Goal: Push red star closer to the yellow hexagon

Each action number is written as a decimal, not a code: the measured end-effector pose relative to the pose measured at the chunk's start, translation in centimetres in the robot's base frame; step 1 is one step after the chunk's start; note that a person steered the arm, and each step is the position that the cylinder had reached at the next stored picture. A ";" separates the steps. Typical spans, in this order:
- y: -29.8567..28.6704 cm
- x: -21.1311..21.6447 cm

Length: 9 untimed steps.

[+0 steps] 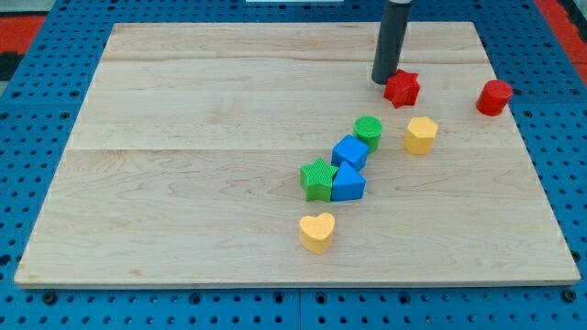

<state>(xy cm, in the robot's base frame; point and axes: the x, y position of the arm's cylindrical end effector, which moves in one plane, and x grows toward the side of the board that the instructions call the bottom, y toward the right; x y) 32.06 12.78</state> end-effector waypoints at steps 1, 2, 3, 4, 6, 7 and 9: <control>1.9 0.1; 4.3 0.1; 7.2 0.1; 7.5 0.1; 4.5 0.3; 4.4 2.0; 4.4 4.5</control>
